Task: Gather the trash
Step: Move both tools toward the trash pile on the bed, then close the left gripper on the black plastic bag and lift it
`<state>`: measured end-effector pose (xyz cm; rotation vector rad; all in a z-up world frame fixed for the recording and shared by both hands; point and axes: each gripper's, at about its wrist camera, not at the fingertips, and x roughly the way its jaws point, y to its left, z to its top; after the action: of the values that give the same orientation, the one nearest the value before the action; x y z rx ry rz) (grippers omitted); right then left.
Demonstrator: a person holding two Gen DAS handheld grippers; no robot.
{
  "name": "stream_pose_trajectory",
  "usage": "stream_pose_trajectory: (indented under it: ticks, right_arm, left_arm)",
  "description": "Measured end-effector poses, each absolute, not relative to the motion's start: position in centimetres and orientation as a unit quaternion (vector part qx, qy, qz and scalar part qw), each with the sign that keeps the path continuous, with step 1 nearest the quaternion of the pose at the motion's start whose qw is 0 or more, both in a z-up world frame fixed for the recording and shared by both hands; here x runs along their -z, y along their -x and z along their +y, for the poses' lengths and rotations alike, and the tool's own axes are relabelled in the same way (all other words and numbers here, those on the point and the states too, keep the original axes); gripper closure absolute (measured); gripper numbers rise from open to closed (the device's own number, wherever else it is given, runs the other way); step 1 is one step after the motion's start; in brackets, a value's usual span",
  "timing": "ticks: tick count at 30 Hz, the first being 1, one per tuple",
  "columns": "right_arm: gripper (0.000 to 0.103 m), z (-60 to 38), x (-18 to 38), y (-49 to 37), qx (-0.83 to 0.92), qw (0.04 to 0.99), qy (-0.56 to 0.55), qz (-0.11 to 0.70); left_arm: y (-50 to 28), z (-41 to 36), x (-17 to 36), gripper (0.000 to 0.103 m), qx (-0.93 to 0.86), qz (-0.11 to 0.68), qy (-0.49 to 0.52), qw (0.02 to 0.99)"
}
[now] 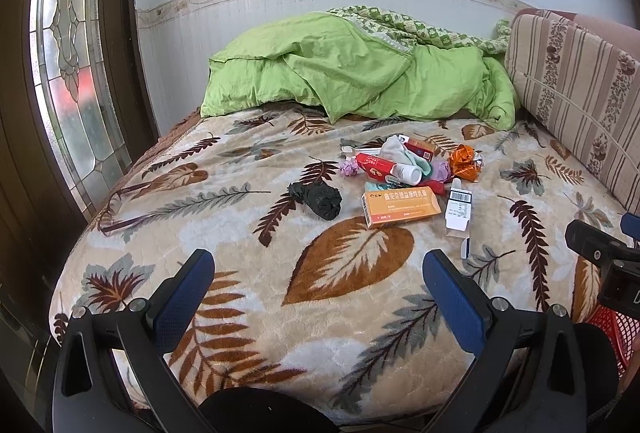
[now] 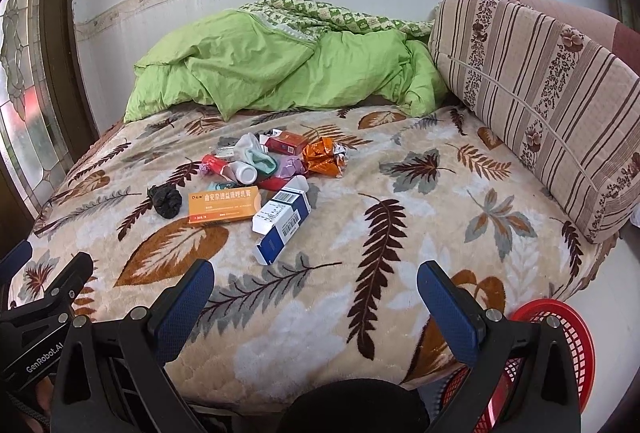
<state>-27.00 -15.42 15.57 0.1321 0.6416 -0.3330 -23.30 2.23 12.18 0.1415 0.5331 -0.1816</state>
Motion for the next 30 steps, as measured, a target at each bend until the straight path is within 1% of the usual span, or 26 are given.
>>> stream_pose_trajectory:
  ticks: [15,21,24,30]
  right_arm:
    - [0.001,-15.6,-14.9,26.5,0.16,0.928,-0.073,0.328]
    - [0.001,-16.4,-14.4,25.9,0.147,0.925,-0.096,0.338]
    - [0.001,-16.9,-14.1,25.5,0.138,0.922,-0.114,0.344]
    - [0.014,-17.7,-13.3,24.3,0.108,0.915,-0.15,0.36]
  left_arm:
    - [23.4,2.1,-11.8,0.0,0.092,0.274,-0.066,0.955]
    - [22.6,3.1,-11.6,0.0,0.094,0.305,-0.037,0.947]
    - [20.7,4.0,-11.8,0.0,0.1,0.345,-0.007,0.933]
    - [15.1,6.0,-11.6,0.0,0.105,0.411,0.057,0.904]
